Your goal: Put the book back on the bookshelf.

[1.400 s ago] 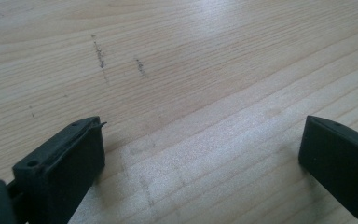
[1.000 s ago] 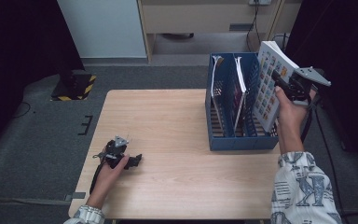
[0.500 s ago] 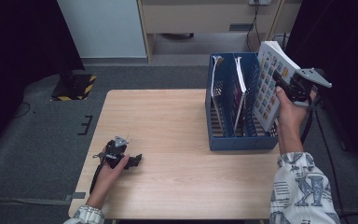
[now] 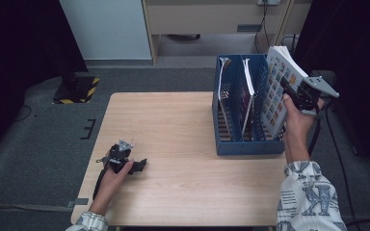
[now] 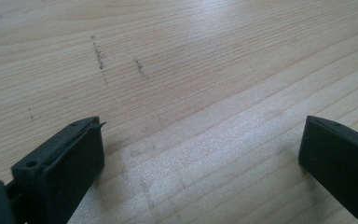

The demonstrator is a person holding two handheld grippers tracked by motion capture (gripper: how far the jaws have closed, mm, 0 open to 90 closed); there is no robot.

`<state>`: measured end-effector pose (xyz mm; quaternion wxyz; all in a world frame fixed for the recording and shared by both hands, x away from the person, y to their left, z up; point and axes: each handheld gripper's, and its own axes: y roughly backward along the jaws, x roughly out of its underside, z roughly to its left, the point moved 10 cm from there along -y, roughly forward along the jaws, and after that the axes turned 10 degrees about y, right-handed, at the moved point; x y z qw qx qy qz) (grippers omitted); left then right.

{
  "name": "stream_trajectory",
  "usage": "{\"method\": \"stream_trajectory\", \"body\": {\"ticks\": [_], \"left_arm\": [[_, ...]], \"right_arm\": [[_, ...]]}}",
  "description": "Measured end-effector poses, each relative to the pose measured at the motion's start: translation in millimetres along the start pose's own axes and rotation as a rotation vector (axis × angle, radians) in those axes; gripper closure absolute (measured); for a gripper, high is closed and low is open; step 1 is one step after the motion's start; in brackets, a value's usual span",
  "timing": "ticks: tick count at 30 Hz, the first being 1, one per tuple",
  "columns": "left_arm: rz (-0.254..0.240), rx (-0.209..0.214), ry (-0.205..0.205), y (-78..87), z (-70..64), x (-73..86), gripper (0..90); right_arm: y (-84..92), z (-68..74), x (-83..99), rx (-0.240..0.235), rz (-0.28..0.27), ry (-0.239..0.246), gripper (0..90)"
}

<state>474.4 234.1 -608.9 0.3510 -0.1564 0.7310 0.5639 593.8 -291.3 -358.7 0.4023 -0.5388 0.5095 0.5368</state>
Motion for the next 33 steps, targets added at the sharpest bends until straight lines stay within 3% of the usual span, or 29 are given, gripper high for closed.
{"method": "stream_trajectory", "body": {"ticks": [8, 21, 33], "left_arm": [[0.0, 0.0, 0.0, 0.0, 0.0, 0.0, 0.0], [0.001, 0.002, -0.001, -0.1, 0.0, -0.1, 0.0], [0.001, 0.002, -0.001, -0.1, 0.0, -0.1, 0.0]], "right_arm": [[-3.1, 1.4, 13.4, 0.007, 0.003, 0.004, 73.8], [-12.0, -10.3, 34.7, 0.032, 0.005, -0.025, 73.8], [-18.5, -4.4, 46.8, 0.009, 0.022, -0.043, 73.8]]}}
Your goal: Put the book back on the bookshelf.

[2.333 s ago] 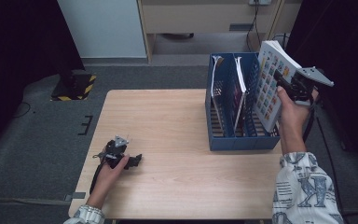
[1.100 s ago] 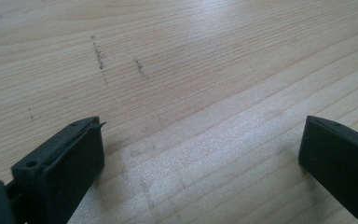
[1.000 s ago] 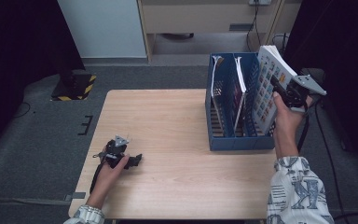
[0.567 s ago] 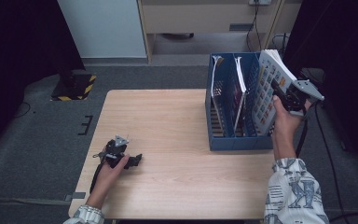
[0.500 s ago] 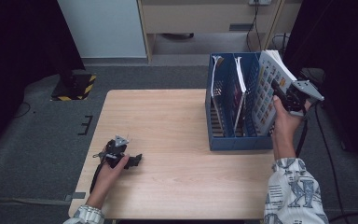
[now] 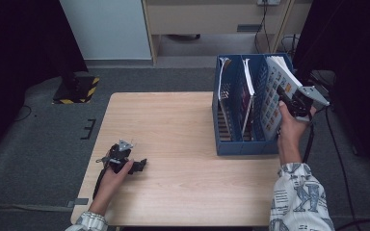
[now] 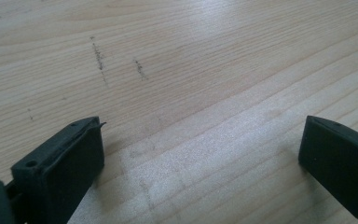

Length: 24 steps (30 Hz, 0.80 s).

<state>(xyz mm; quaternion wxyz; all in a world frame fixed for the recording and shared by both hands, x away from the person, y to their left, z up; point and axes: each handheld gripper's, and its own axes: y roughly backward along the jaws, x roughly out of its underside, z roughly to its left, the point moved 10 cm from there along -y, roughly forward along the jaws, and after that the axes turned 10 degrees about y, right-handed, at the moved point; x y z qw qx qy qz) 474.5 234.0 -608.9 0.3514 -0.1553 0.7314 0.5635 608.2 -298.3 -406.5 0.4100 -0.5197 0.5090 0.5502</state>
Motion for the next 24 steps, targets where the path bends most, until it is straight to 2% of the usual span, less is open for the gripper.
{"method": "stream_trajectory", "body": {"ticks": [8, 19, 21, 23, 24], "left_arm": [[0.0, 0.001, 0.0, -0.1, 0.0, 0.0, 0.0], [0.0, 0.001, -0.001, -0.2, 0.0, -0.1, 0.0], [0.0, 0.001, -0.001, -0.2, 0.0, -0.2, 0.0], [0.0, 0.001, -0.001, -0.2, 0.0, -0.2, 0.0], [0.0, 0.001, -0.001, -0.2, 0.0, -0.2, 0.0]], "right_arm": [[-2.0, 2.6, 3.4, -0.005, 0.006, -0.001, 73.8], [-1.3, 10.7, 7.2, -0.04, 0.022, 0.031, 73.5], [-0.2, 12.0, 7.6, -0.05, 0.035, 0.029, 73.2], [1.5, 16.0, 8.1, -0.09, 0.044, 0.021, 73.0], [2.9, 17.4, 8.9, -0.098, 0.054, 0.037, 72.9]]}}
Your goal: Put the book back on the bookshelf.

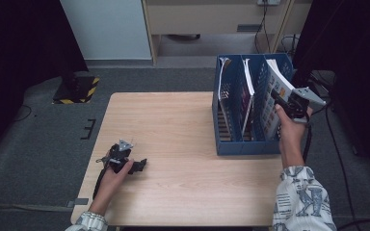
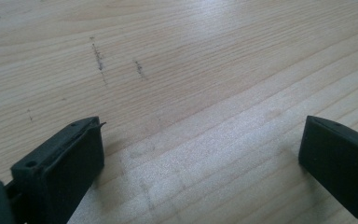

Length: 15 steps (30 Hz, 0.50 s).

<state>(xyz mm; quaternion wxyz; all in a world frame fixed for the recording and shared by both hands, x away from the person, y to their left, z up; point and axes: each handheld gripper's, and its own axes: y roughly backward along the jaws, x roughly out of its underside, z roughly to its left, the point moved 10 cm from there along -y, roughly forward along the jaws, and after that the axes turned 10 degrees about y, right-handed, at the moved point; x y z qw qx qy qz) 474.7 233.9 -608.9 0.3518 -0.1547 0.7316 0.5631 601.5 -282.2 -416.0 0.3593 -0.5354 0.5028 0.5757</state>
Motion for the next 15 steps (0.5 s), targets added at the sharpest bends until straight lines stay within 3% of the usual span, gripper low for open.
{"method": "stream_trajectory", "body": {"ticks": [4, 15], "left_arm": [[0.0, 0.0, 0.0, 0.0, 0.0, 0.0, 0.0], [0.0, 0.0, 0.0, 0.0, 0.0, 0.0, 0.0]], "right_arm": [[3.8, 4.5, 4.0, -0.013, 0.031, 0.025, 72.7], [6.5, 11.4, 6.3, -0.032, 0.013, 0.025, 71.0]]}}
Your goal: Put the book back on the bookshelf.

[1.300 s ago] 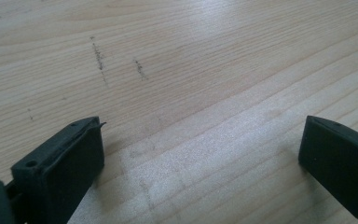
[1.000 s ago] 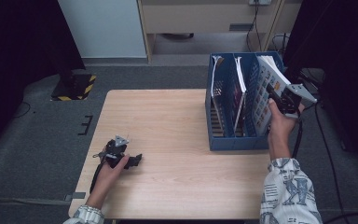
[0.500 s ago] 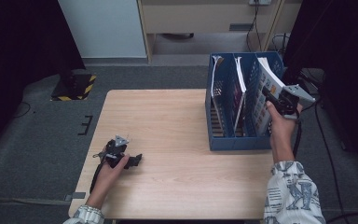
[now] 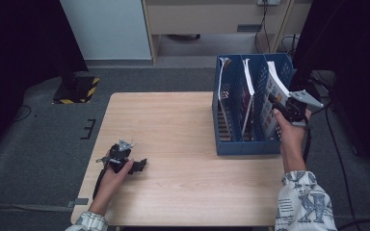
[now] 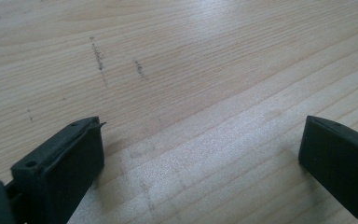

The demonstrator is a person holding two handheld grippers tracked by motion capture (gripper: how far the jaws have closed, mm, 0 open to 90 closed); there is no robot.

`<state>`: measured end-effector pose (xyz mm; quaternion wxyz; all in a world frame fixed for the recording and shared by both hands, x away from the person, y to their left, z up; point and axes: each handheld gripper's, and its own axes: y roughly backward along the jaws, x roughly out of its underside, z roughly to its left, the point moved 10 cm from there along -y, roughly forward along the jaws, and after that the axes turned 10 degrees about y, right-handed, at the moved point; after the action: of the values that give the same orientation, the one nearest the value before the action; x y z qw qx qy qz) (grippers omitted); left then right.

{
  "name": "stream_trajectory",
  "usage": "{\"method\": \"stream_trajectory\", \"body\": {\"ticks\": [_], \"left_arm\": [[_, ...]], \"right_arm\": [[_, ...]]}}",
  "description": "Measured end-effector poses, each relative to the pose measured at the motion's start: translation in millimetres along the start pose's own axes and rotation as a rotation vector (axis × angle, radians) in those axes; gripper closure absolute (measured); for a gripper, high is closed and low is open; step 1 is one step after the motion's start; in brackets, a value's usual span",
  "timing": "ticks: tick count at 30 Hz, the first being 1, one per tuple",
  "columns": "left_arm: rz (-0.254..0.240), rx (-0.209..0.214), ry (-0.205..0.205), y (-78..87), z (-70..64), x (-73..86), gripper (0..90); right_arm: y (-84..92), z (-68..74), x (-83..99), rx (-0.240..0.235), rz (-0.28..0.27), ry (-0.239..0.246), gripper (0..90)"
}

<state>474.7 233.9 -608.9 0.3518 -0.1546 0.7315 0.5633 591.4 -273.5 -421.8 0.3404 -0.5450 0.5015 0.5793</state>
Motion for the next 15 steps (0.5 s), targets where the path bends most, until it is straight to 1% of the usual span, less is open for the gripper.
{"method": "stream_trajectory", "body": {"ticks": [4, 7, 9, 10, 13, 15], "left_arm": [[0.0, 0.0, 0.0, 0.0, 0.0, 0.0, 0.0], [0.0, 0.0, 0.0, 0.0, -0.1, 0.0, 0.0], [0.0, 0.0, 0.0, 0.0, 0.0, 0.0, 0.0], [0.0, 0.0, 0.0, 0.0, 0.0, 0.0, 0.0], [0.0, 0.0, 0.0, 0.0, 0.0, 0.0, 0.0], [0.0, 0.0, 0.0, 0.0, 0.0, 0.0, 0.0]], "right_arm": [[-1.5, 1.2, -0.4, 0.0, -0.009, -0.014, 69.0], [-2.5, 0.2, -1.2, 0.011, -0.008, -0.011, 71.6], [-2.1, -1.1, -1.5, 0.028, -0.008, 0.008, 73.2], [-2.0, -1.6, -1.7, 0.029, -0.008, 0.005, 73.4], [-2.0, -5.1, -2.6, 0.055, -0.007, 0.011, 73.6], [-2.5, -8.2, -3.8, 0.072, -0.018, 0.011, 73.7]]}}
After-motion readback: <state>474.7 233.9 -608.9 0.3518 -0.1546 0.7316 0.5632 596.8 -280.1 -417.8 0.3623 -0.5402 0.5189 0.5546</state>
